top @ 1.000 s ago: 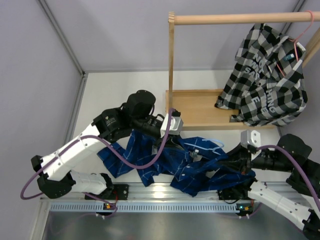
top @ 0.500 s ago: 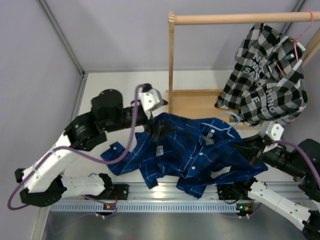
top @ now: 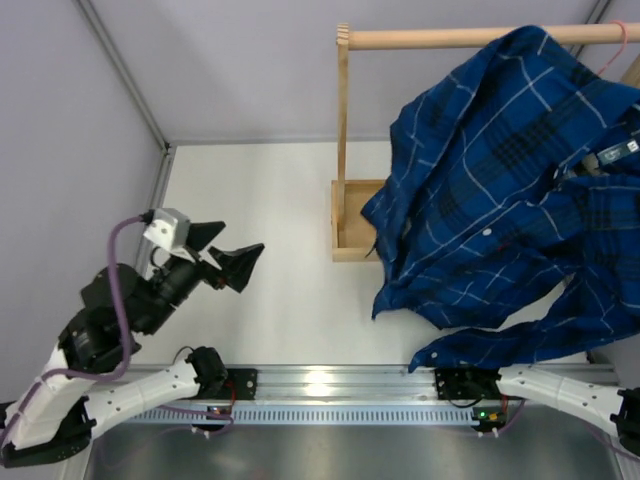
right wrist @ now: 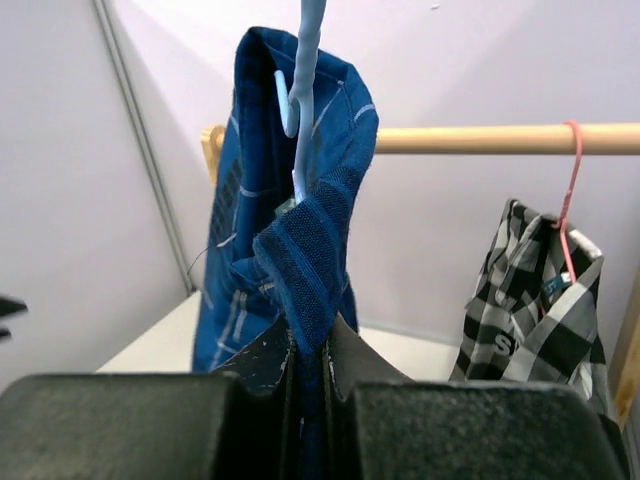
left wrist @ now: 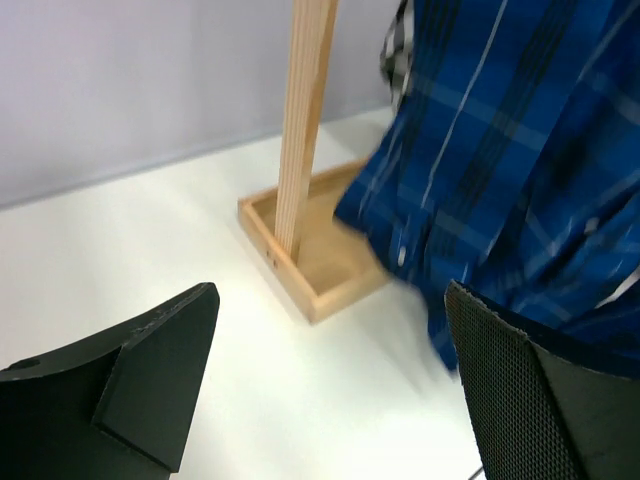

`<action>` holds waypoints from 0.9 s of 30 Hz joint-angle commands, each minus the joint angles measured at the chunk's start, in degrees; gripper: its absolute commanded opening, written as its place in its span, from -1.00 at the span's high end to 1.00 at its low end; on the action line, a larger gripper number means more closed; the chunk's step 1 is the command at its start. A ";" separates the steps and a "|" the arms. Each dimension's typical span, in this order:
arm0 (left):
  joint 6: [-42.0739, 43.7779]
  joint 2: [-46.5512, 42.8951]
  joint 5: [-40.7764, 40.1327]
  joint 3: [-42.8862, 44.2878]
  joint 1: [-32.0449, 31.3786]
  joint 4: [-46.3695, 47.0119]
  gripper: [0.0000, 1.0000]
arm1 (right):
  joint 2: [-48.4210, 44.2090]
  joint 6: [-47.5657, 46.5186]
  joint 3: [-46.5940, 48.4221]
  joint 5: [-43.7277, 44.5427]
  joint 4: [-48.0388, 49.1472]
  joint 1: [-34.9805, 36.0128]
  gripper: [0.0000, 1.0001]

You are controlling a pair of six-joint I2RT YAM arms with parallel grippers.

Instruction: Place the shirt on the hanger

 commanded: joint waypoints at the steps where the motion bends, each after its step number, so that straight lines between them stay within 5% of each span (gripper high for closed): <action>1: -1.64 -0.32 2.42 -8.30 0.04 -1.59 -0.96 | 3.32 -4.41 -1.88 4.56 9.83 2.65 1.00; 9: -1.11 0.73 10.79 -12.99 0.04 -2.20 -0.96 | -5.21 -2.41 -35.61 9.73 23.98 2.92 1.00; 15: -1.46 -0.68 4.59 -13.25 0.04 -2.29 -0.96 | -8.99 6.30 -53.12 12.45 29.70 2.83 1.00; 19: -4.00 0.63 -7.00 -11.68 0.48 -2.55 -0.96 | -0.75 5.96 -50.16 14.74 29.97 2.75 1.00; 22: -7.07 2.65 -16.24 -10.36 1.44 -3.34 -0.96 | 6.46 5.07 -37.81 11.34 29.97 -2.06 1.00; 27: -10.77 10.90 -16.82 -8.86 8.28 -4.84 -0.96 | 18.16 9.72 -26.60 1.60 28.13 -12.18 1.00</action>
